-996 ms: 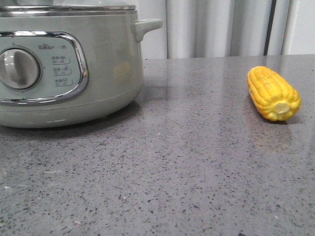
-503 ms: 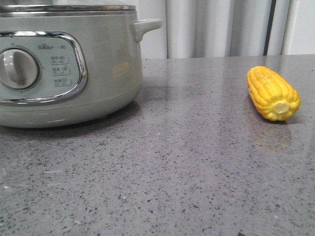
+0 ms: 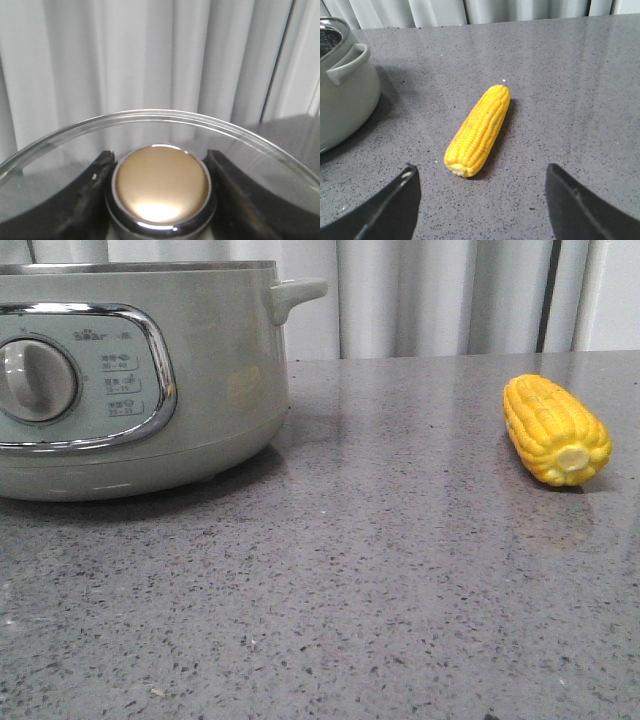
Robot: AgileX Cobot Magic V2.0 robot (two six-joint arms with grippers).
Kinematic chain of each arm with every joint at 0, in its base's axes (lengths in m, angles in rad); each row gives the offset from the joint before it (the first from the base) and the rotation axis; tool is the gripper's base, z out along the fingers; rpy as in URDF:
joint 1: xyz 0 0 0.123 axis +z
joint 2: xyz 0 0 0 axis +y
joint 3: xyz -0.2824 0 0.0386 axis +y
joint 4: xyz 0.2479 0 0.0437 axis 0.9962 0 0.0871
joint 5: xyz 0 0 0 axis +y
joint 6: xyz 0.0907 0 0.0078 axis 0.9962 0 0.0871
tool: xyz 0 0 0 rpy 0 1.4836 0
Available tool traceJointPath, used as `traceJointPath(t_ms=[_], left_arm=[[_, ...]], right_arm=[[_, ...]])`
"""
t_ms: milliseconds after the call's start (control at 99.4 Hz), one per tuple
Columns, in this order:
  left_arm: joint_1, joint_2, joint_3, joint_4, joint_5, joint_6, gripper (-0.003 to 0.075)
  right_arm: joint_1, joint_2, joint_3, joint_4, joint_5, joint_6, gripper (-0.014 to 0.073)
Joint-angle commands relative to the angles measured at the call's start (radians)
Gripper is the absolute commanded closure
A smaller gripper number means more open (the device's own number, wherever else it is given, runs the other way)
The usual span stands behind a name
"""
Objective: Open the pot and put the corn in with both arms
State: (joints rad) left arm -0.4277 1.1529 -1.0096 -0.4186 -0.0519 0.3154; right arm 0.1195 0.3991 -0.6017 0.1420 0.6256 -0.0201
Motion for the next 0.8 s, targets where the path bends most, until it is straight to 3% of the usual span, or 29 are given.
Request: traceJointPath(t_ms=[0,141,402,483,563,795], left_arm=[[0.041,-0.084,-0.063,-0.005,-0.144,-0.007,0.0604],[0.178,-0.148,-0.063,-0.005,-0.111,0.001,0.0604],[0.592,-0.174,-0.063,-0.005,0.08,0.001,0.0604],[0.697,-0.174,-0.046,-0.005,0.081,0.001,0.0604],[0.746,-0.167,-0.019,-0.005,0.052,0.001,0.0604],[0.756,-0.125,0.104,0.001,0.052,0.001,0.0604]], right_arm=[[-0.006,0.015,-0.035,-0.007,-0.071,-0.007,0.0133],[-0.006,0.015,-0.035,-0.007,-0.069,-0.007,0.0133],[-0.006,0.015,-0.035,-0.007,-0.046,-0.007,0.0133],[-0.006,0.015,-0.035,-0.007,-0.037,-0.007,0.0133],[-0.006,0.015,-0.035,-0.007,-0.037,-0.007,0.0133],[-0.006,0.015,-0.035,-0.007,-0.037,-0.007,0.0133]])
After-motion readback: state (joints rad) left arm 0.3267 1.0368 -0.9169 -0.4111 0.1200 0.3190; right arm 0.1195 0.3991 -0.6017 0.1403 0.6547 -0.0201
